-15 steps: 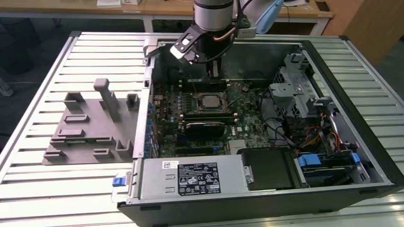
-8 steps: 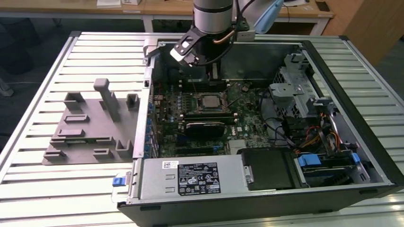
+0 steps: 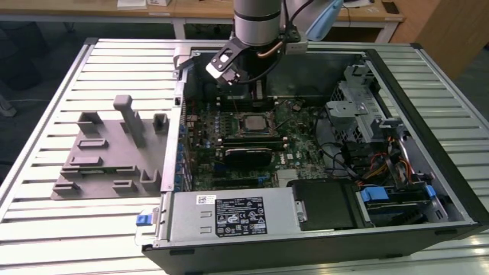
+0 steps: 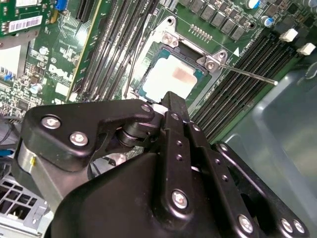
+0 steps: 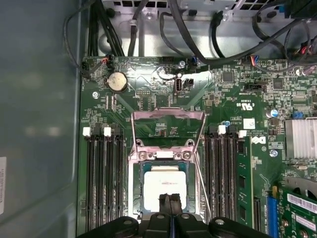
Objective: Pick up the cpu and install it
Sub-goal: 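Place the cpu into insertion slot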
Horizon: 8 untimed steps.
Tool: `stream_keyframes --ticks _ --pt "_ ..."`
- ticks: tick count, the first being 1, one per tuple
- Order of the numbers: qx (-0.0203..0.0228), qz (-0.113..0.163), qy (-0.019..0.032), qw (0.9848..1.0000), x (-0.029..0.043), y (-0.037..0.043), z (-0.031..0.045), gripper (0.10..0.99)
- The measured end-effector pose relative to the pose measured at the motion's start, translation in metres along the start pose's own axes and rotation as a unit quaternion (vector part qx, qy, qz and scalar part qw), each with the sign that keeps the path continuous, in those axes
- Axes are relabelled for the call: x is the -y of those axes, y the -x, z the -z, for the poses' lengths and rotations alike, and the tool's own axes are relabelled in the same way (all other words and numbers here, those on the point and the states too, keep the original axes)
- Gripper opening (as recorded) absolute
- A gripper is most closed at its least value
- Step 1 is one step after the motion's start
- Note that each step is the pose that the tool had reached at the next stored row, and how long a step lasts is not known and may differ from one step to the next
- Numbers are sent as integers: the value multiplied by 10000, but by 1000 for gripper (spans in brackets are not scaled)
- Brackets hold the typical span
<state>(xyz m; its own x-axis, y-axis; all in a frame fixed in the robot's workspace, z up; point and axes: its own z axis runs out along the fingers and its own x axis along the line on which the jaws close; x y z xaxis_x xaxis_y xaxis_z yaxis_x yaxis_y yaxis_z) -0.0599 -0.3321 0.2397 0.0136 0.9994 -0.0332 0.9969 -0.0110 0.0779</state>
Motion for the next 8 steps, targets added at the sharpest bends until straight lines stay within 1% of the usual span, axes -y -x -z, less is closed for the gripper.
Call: stream_keyframes --ticks 5,8 --pt "0 -6 0 10000 25 -3 -72 106" --pt "1 -6 0 10000 33 -3 -84 106"
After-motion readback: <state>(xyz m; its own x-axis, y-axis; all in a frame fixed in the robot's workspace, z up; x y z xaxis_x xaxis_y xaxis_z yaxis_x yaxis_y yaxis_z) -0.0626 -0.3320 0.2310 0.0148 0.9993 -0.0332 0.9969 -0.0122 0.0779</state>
